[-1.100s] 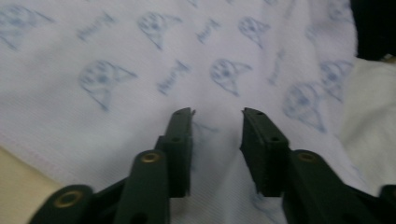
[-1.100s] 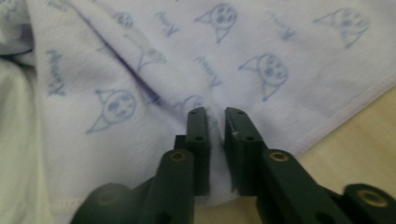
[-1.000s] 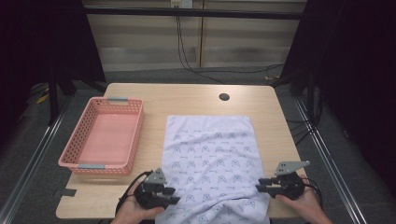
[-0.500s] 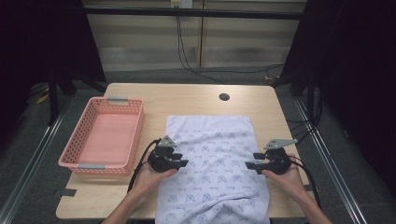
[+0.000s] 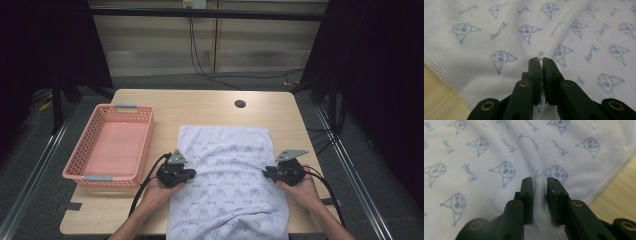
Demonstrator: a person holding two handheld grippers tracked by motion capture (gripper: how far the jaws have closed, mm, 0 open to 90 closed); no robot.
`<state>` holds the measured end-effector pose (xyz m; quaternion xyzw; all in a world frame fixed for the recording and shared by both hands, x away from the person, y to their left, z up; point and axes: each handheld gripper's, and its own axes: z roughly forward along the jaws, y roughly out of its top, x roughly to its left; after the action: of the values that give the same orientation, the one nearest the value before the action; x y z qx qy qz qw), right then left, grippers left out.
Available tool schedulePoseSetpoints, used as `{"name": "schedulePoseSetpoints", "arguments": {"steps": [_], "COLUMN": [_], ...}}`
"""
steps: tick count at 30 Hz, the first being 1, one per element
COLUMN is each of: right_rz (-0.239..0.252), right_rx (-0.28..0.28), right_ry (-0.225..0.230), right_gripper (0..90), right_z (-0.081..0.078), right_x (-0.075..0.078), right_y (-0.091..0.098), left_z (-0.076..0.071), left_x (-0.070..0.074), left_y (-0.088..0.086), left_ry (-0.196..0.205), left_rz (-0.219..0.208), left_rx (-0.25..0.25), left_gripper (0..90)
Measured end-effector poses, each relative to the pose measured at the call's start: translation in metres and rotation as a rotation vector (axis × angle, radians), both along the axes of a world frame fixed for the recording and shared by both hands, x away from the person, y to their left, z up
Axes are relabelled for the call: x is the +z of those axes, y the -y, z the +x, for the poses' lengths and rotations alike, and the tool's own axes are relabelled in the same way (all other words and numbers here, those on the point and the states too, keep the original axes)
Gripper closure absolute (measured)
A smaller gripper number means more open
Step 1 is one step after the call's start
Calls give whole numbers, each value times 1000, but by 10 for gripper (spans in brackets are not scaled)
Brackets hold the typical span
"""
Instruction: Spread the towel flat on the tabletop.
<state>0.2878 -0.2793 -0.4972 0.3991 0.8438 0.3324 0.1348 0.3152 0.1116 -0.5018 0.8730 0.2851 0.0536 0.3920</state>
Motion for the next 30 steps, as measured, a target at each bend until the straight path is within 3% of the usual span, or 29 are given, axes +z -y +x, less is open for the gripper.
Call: {"name": "schedulePoseSetpoints", "arguments": {"steps": [2, 6, 8, 12, 15, 17, 19, 20, 21, 22, 24, 27, 30], "right_rz": [0, 6, 11, 19, 10, -29, -41, -25, 16, 37, 44, 45, 61], "right_rx": [15, 46, 58, 81, 100, 127, 151, 138, 112, 92, 24, -67, -92], "right_ry": [-7, -31, -45, -79, -138, -149, -147, -144, -103, -79, -20, 0, -2], "right_gripper": [794, 814, 817, 833, 828, 815, 706, 661, 656, 650, 607, 544, 515], "right_z": [-7, -27, -39, -62, -81, -94, -101, -101, -94, -85, -61, -19, 13], "right_x": [1, 3, 4, 6, 10, 13, 15, 17, 20, 22, 27, 26, 19], "right_y": [2, 6, 7, 12, 10, 5, 0, 0, 4, 8, 18, 31, 36], "left_z": [-8, -25, -35, -55, -74, -83, -80, -76, -70, -65, -48, -25, -3], "left_x": [0, 3, 4, 6, 9, 10, 11, 11, 12, 13, 15, 15, 15], "left_y": [-1, 1, 1, 2, 1, -2, -5, -4, -4, -4, 0, 6, 12], "left_ry": [-22, -23, -55, -77, -88, -103, -134, -135, -139, -144, -114, -100, -84], "left_rz": [-9, 8, 10, 13, 36, 30, 22, 9, -8, -16, -21, -49, -49], "left_rx": [-16, -58, -77, -125, -144, -164, -167, -163, -145, -130, -95, -54, -11], "left_gripper": [859, 858, 857, 852, 824, 803, 760, 739, 663, 663, 621, 593, 585]}}
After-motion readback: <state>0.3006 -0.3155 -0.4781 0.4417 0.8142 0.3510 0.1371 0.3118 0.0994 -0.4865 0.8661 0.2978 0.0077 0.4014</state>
